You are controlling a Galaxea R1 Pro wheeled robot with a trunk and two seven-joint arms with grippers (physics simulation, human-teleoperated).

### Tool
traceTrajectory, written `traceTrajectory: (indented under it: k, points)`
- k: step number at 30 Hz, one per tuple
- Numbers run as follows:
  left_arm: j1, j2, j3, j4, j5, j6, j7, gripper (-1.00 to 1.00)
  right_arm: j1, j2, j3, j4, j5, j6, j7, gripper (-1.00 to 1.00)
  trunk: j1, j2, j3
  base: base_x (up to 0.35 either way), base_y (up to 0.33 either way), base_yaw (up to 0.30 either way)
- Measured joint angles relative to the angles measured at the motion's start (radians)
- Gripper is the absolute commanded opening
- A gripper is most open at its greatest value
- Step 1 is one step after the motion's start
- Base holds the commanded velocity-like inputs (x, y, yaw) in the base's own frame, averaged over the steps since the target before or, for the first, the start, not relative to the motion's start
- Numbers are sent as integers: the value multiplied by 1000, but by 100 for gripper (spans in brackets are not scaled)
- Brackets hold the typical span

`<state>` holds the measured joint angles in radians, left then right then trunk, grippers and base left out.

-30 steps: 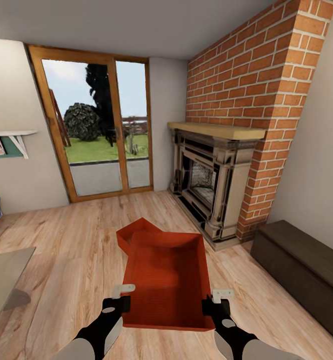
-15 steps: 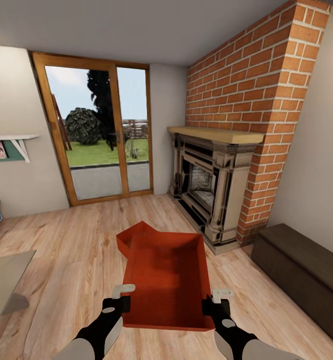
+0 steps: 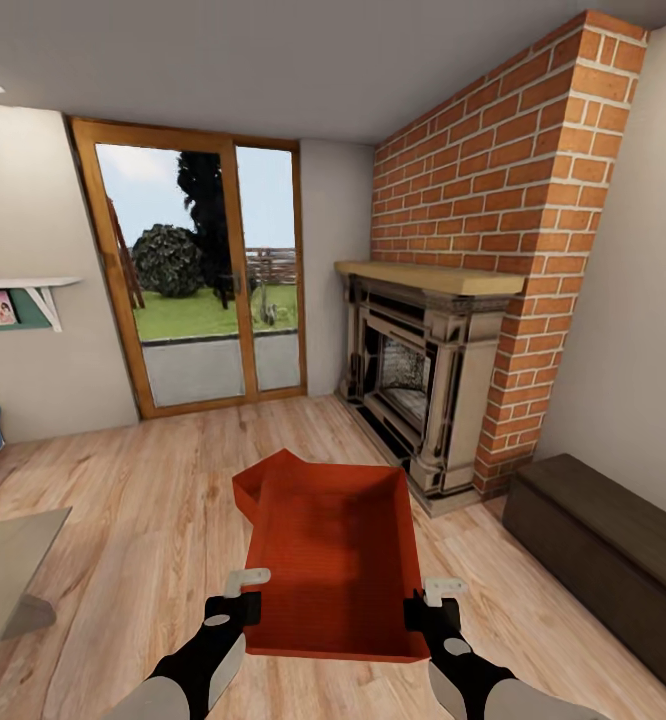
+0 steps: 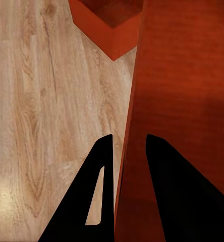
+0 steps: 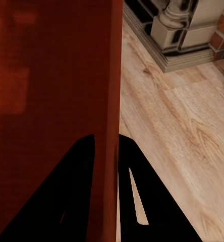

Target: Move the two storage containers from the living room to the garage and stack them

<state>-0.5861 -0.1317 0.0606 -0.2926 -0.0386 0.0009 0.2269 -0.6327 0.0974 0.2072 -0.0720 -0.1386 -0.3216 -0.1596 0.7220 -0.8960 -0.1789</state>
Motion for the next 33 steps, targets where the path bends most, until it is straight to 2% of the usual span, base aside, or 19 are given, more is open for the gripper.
traceTrajectory:
  k: [11, 22, 33]
  points:
    - [0, 0, 0, 0, 0, 0, 0, -100, 0, 0, 0, 0, 0, 0, 0, -100, 0, 0, 17, 0, 0, 0]
    - [0, 0, 0, -1, 1, 0, 0, -100, -1, 0, 1, 0, 0, 0, 0, -100, 0, 0, 20, -5, 0, 0]
    - [-1, 0, 1, 0, -1, 1, -1, -100, -1, 0, 2, 0, -1, 1, 1, -100, 1, 0, 20, -279, 0, 0]
